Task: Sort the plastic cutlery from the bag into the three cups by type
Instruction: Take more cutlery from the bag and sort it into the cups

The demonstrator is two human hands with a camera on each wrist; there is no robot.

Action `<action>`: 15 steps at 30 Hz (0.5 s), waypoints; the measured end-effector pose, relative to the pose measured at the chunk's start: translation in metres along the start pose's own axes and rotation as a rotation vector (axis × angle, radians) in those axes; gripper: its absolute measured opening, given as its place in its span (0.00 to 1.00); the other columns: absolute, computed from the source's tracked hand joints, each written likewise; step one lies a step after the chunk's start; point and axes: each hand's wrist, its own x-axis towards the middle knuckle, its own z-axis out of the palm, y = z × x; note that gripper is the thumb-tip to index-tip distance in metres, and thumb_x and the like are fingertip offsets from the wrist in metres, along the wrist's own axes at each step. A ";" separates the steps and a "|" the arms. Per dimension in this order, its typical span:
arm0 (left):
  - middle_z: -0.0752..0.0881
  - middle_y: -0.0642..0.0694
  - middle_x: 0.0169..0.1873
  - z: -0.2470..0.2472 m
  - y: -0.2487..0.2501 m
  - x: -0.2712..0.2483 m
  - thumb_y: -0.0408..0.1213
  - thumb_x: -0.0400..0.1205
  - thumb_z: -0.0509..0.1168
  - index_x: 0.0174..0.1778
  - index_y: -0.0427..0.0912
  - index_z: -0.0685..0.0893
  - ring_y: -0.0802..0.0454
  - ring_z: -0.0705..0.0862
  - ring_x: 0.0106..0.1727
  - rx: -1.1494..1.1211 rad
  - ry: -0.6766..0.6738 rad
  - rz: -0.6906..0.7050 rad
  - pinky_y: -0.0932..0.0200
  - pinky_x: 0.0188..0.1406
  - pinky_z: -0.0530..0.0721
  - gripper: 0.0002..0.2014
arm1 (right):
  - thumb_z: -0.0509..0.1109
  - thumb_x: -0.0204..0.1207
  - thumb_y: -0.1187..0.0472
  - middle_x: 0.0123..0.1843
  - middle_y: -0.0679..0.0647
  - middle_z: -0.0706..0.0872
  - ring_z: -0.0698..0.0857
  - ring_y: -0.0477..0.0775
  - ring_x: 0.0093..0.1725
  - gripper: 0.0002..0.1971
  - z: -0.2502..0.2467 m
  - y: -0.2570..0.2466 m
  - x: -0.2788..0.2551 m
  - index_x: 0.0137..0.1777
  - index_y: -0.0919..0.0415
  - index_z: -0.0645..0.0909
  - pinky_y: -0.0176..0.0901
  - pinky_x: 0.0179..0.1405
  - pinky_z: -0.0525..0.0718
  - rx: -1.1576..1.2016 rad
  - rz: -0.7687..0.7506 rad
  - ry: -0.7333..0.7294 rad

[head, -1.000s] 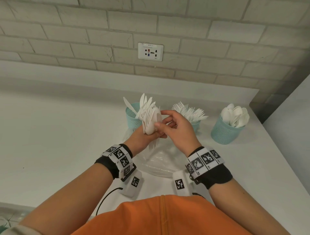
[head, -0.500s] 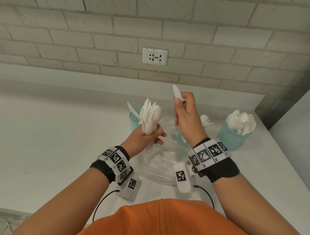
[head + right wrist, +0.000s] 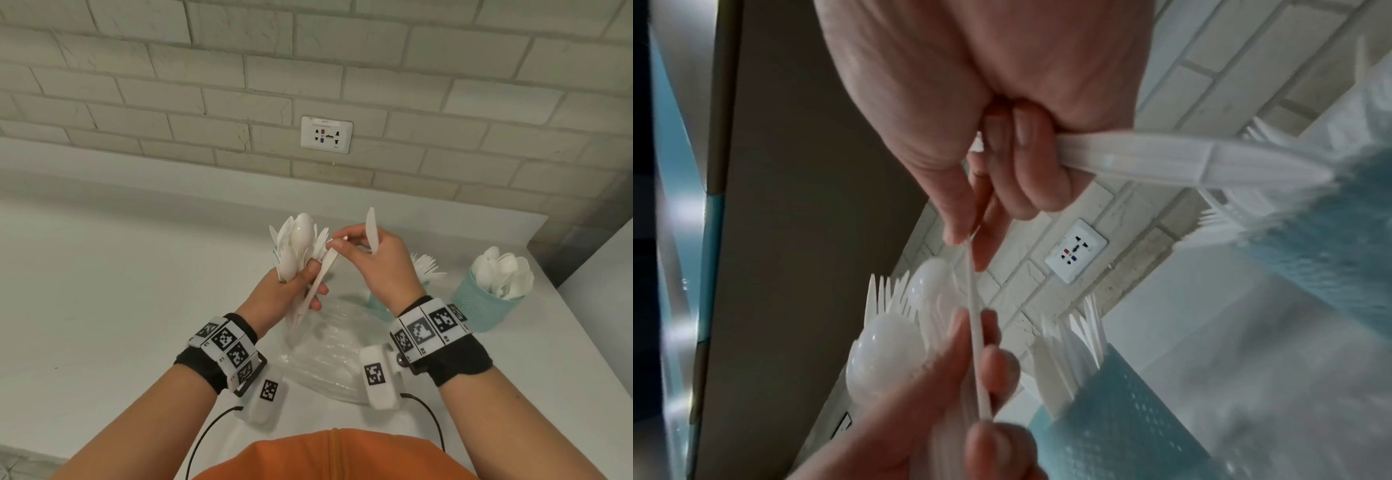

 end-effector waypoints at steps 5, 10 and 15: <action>0.89 0.43 0.42 -0.026 -0.001 -0.003 0.47 0.85 0.59 0.54 0.42 0.82 0.44 0.89 0.34 -0.028 0.181 -0.009 0.62 0.38 0.84 0.13 | 0.74 0.74 0.61 0.40 0.43 0.91 0.88 0.35 0.45 0.03 -0.010 -0.033 0.025 0.46 0.53 0.88 0.21 0.48 0.80 0.059 -0.088 0.146; 0.88 0.46 0.37 -0.043 -0.002 -0.009 0.47 0.85 0.59 0.54 0.41 0.81 0.47 0.88 0.31 0.011 0.259 0.000 0.69 0.28 0.78 0.14 | 0.73 0.75 0.59 0.44 0.46 0.90 0.88 0.42 0.47 0.03 0.007 -0.048 0.056 0.45 0.50 0.86 0.35 0.52 0.84 -0.039 -0.161 0.220; 0.85 0.46 0.36 -0.043 -0.001 -0.009 0.44 0.85 0.60 0.52 0.42 0.83 0.50 0.85 0.31 -0.042 0.247 0.006 0.60 0.35 0.86 0.10 | 0.75 0.72 0.52 0.48 0.42 0.89 0.86 0.42 0.49 0.07 0.047 -0.011 0.060 0.50 0.47 0.87 0.47 0.57 0.85 -0.229 -0.008 0.032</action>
